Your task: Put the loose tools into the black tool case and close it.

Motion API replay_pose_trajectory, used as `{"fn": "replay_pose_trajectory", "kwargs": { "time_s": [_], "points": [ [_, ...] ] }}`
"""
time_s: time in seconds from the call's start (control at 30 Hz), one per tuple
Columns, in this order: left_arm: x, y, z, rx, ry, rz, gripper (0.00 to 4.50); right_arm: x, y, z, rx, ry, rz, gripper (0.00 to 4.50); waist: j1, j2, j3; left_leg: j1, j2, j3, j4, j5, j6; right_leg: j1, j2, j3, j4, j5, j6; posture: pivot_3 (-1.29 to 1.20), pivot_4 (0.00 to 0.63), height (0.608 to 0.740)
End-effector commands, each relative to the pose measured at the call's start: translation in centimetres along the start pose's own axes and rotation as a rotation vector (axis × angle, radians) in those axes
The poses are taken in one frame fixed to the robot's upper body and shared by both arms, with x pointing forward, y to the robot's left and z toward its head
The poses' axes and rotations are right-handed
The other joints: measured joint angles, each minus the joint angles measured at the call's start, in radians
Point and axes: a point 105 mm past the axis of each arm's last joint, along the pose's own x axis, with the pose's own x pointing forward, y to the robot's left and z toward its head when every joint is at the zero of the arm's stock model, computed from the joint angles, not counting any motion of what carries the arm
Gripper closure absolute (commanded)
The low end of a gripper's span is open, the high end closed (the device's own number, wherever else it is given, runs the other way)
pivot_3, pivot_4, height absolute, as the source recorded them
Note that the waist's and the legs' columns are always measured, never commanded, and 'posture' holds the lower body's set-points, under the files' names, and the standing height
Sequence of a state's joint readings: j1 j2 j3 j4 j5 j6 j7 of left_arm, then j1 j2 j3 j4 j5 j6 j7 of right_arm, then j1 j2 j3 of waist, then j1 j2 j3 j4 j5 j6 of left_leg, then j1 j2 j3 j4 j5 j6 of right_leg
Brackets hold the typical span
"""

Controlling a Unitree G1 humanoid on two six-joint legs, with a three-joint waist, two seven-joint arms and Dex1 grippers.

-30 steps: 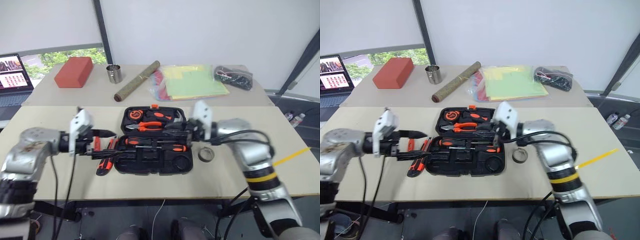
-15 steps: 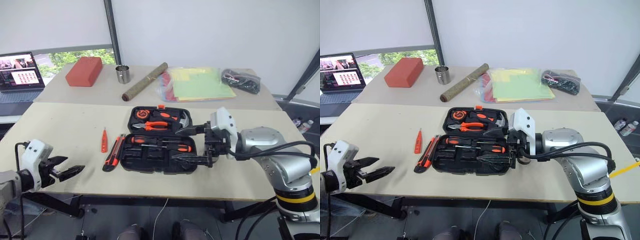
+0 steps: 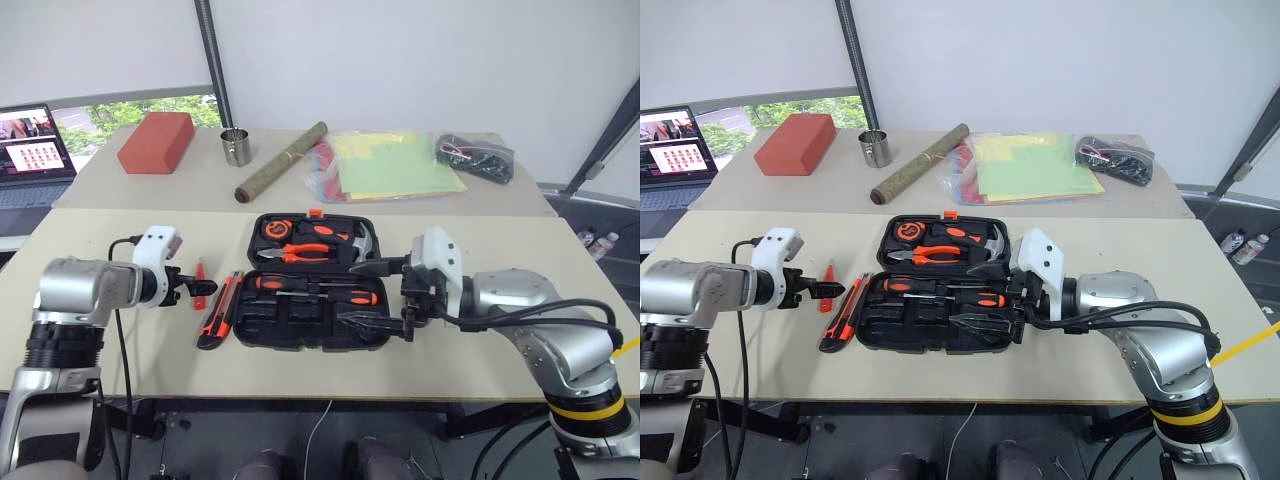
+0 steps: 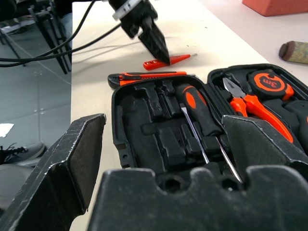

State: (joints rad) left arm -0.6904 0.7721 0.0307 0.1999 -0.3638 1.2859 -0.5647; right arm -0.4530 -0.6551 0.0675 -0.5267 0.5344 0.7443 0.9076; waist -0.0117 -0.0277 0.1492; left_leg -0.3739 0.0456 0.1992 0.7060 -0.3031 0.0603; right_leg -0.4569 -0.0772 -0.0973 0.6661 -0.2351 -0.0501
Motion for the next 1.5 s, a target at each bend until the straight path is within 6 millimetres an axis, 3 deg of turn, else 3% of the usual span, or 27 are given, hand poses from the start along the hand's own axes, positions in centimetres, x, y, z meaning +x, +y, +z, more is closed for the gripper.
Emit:
{"fn": "replay_pose_trajectory", "kwargs": {
  "time_s": [0.03, 0.23, 0.27, 0.3, 0.33, 0.4, 0.5, 0.63, 0.8, 0.97, 1.1, 1.23, 1.4, 1.5],
  "points": [
    [1.4, 0.4, -0.2, -0.014, 0.037, 0.042, 0.72, -0.7, 0.2, 1.1, -0.044, -0.029, -0.030, 0.00, 0.001, 0.000, 0.000, 0.001, 0.000, 0.000, 0.000, 0.000, 0.000, 0.001, 0.000, 0.000, 0.000, 0.000, 0.000, 0.00, 0.150, 0.736],
    [2.2, 1.0, 0.1, -0.019, 0.031, 0.044, 2.96, -1.5, 0.6, 0.9, -0.026, -0.015, -0.048, 0.00, 0.015, 0.001, -0.001, 0.005, 0.000, 0.001, 0.000, 0.001, -0.001, 0.003, -0.002, 0.003, 0.004, 0.000, 0.000, 0.00, 0.150, 0.736],
    [2.0, 1.2, 0.6, 0.012, 0.010, 0.043, 3.28, -1.7, 0.7, 0.8, -0.019, -0.007, -0.047, 0.00, 0.018, 0.001, -0.001, 0.005, 0.000, 0.001, 0.000, 0.001, -0.001, 0.003, -0.002, 0.004, 0.005, 0.000, 0.000, 0.00, 0.150, 0.736],
    [1.5, 1.5, 2.5, 0.100, -0.080, 0.029, 3.81, -1.9, 1.0, 0.5, 0.003, 0.006, -0.039, 0.00, 0.020, 0.001, -0.001, 0.005, 0.000, 0.001, 0.000, 0.001, -0.001, 0.003, -0.003, 0.004, 0.005, 0.000, 0.000, 0.00, 0.150, 0.736],
    [0.9, 1.5, 4.1, 0.196, -0.149, 0.010, 4.04, -2.2, 1.3, 0.3, 0.026, 0.017, -0.028, 0.00, 0.022, 0.001, -0.001, 0.005, 0.000, 0.001, 0.001, 0.001, -0.001, 0.003, -0.003, 0.004, 0.005, 0.000, 0.000, 0.00, 0.150, 0.736],
    [-0.2, 0.6, 6.3, 0.360, -0.236, -0.064, 4.08, -2.6, 2.2, 0.0, 0.063, 0.032, 0.010, 0.00, 0.023, -0.001, 0.000, 0.003, 0.000, 0.000, 0.001, 0.001, -0.001, 0.002, -0.003, 0.003, 0.004, 0.000, 0.000, 0.00, 0.150, 0.736],
    [-2.2, -3.1, 7.7, 0.661, -0.268, -0.330, 4.08, -3.2, 3.6, -0.4, 0.085, 0.059, 0.055, 0.00, 0.023, -0.004, 0.002, -0.003, 0.001, -0.002, 0.004, 0.001, -0.001, -0.002, -0.002, 0.001, 0.003, 0.000, -0.001, 0.00, 0.150, 0.736],
    [-4.8, -7.8, 5.3, 0.988, -0.159, -0.736, 4.08, -3.4, 3.4, -0.8, 0.075, 0.085, 0.005, 0.00, 0.015, -0.004, 0.002, -0.006, 0.001, -0.001, 0.005, 0.001, 0.000, -0.003, -0.001, -0.004, 0.000, 0.000, -0.001, 0.00, 0.150, 0.736],
    [-3.6, -11.6, 4.1, 1.120, -0.063, -0.890, 4.08, -3.3, 3.1, -1.0, 0.078, 0.076, -0.056, 0.00, 0.014, -0.004, 0.002, -0.007, 0.002, -0.003, 0.007, 0.001, 0.000, -0.002, 0.000, -0.001, 0.001, 0.000, -0.001, 0.00, 0.150, 0.736],
    [-0.3, -13.2, 3.7, 1.130, 0.053, -0.879, 4.08, -3.3, 3.5, -1.2, 0.084, 0.079, -0.105, 0.00, 0.018, -0.004, 0.002, -0.008, 0.002, -0.005, 0.009, 0.002, 0.001, -0.001, 0.000, 0.001, 0.000, -0.001, 0.000, 0.00, 0.150, 0.736],
    [0.5, -14.3, 3.3, 1.109, 0.083, -0.925, 4.08, -3.5, 3.5, -1.4, 0.086, 0.082, -0.131, 0.00, 0.015, -0.004, 0.002, -0.009, 0.002, -0.005, 0.009, 0.001, 0.002, -0.001, 0.001, 0.001, -0.001, -0.001, 0.000, 0.00, 0.150, 0.736],
    [2.3, -13.4, 2.5, 1.153, 0.158, -0.858, 4.08, -3.5, 3.3, -1.4, 0.086, 0.079, -0.164, 0.00, 0.014, -0.004, 0.002, -0.010, 0.002, -0.006, 0.008, 0.001, 0.002, -0.002, 0.001, 0.000, -0.001, -0.001, 0.000, 0.00, 0.150, 0.736],
    [2.9, -12.3, 3.0, 1.157, 0.175, -0.790, 4.08, -3.6, 3.3, -1.3, 0.090, 0.072, -0.180, 0.00, 0.014, -0.005, 0.002, -0.009, 0.002, -0.007, 0.009, 0.001, 0.002, -0.001, 0.001, 0.000, -0.001, -0.001, 0.000, 0.00, 0.150, 0.736],
    [2.2, -12.7, 2.9, 1.122, 0.176, -0.849, 4.08, -3.5, 3.2, -1.4, 0.092, 0.071, -0.183, 0.00, 0.012, -0.005, 0.002, -0.010, 0.002, -0.007, 0.009, 0.001, 0.002, -0.001, 0.001, 0.000, -0.001, -0.001, 0.000, 0.00, 0.150, 0.736]
  ]
}}
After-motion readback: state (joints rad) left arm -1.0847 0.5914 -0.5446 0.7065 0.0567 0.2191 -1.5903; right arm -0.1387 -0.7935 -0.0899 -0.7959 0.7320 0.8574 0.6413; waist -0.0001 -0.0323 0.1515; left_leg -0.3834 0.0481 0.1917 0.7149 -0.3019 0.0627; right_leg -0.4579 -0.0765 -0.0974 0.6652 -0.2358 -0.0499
